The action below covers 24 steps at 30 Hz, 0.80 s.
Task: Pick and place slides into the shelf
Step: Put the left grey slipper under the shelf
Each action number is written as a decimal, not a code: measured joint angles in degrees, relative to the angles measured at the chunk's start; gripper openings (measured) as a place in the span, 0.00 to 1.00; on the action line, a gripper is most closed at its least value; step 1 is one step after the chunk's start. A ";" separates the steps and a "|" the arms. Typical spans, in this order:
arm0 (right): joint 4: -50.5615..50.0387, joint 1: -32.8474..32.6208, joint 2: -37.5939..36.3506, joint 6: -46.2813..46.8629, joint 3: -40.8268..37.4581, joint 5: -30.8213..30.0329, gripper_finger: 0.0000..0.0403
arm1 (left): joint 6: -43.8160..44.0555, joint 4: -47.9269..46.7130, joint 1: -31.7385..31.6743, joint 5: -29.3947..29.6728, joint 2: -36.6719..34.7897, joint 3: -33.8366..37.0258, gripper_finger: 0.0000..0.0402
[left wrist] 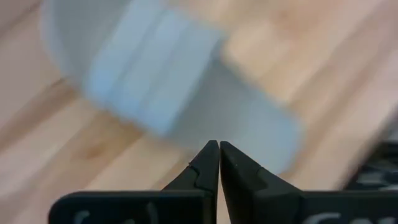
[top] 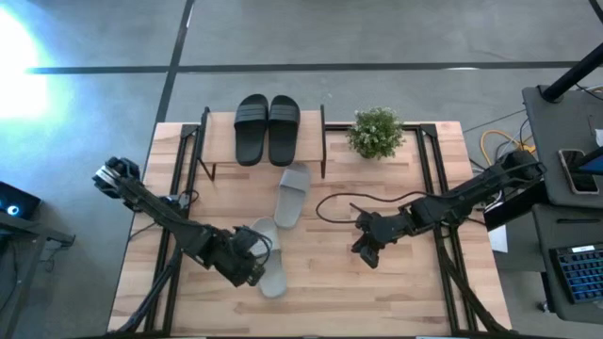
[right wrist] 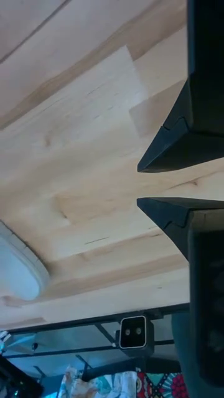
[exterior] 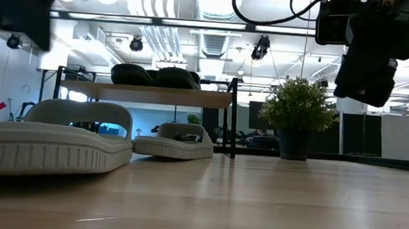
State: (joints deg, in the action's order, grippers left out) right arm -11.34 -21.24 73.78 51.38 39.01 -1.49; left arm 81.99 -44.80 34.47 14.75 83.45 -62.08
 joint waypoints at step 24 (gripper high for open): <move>1.08 2.89 0.00 0.53 0.08 -0.05 0.12 | -2.95 2.63 -5.39 9.39 15.14 0.24 0.00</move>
State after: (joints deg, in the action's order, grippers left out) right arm -10.26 -18.35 73.78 51.92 39.09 -1.54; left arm 79.04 -42.17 29.08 24.14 98.59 -61.84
